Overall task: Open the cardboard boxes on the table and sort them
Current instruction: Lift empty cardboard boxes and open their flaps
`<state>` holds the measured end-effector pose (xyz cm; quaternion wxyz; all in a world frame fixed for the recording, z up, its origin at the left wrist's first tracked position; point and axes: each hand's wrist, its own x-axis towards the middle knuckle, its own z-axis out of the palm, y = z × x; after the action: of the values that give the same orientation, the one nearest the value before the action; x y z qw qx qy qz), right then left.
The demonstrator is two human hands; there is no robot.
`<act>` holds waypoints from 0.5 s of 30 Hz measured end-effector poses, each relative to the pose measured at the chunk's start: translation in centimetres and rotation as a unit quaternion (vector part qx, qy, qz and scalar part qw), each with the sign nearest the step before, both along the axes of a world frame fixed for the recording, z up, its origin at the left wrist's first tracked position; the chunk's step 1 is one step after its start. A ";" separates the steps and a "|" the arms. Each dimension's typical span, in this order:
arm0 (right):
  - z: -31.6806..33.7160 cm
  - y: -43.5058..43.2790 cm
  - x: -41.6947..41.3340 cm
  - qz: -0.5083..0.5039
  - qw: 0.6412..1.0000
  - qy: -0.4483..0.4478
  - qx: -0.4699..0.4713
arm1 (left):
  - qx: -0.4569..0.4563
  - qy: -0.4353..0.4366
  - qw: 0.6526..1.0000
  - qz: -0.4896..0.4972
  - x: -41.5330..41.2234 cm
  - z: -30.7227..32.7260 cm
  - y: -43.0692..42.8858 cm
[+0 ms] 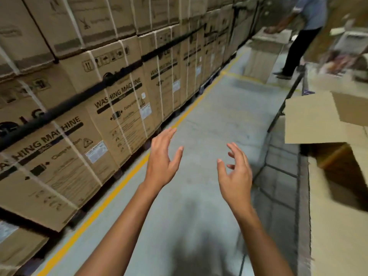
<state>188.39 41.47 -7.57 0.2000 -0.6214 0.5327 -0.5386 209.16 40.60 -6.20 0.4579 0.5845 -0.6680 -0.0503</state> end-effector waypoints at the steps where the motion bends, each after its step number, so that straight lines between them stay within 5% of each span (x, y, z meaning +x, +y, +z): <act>1: 0.3 -0.8 -0.1 -0.021 1.000 -0.002 0.003 | -0.002 -0.004 1.000 -0.020 -0.1 0.2 -1.7; 15: 3.3 -17.6 -8.2 -0.207 0.976 0.049 -0.051 | -0.023 -0.010 0.973 -0.231 -10.2 1.4 -26.1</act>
<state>180.15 23.84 -4.30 0.0261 -0.5321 0.6312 -0.5637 198.96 14.51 -4.80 0.4403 0.4040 -0.7906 -0.1335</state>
